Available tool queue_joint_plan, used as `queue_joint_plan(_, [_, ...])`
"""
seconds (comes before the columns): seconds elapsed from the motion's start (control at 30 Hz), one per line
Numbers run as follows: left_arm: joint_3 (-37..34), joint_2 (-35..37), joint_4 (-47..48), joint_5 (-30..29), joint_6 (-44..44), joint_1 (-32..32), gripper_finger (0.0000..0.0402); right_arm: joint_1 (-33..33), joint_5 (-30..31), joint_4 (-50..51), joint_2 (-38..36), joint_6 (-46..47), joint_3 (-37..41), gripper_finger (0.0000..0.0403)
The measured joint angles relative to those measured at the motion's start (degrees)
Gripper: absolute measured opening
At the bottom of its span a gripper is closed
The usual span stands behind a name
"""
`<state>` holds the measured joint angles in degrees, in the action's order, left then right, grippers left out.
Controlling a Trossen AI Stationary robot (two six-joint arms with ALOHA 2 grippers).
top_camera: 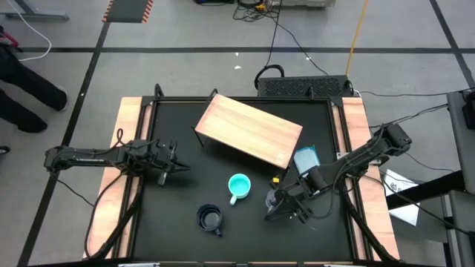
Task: Stack small to large cups/mugs on shelf
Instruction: Put the transparent mug on the shelf
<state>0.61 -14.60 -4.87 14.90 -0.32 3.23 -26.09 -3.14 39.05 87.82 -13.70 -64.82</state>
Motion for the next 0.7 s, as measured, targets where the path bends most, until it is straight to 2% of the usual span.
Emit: queue_joint_plan(0.7, [0.0,0.0,-0.1,0.0,0.0,0.0,0.0033,0.2,0.5,-2.4,0.0,1.0,2.6,0.0125])
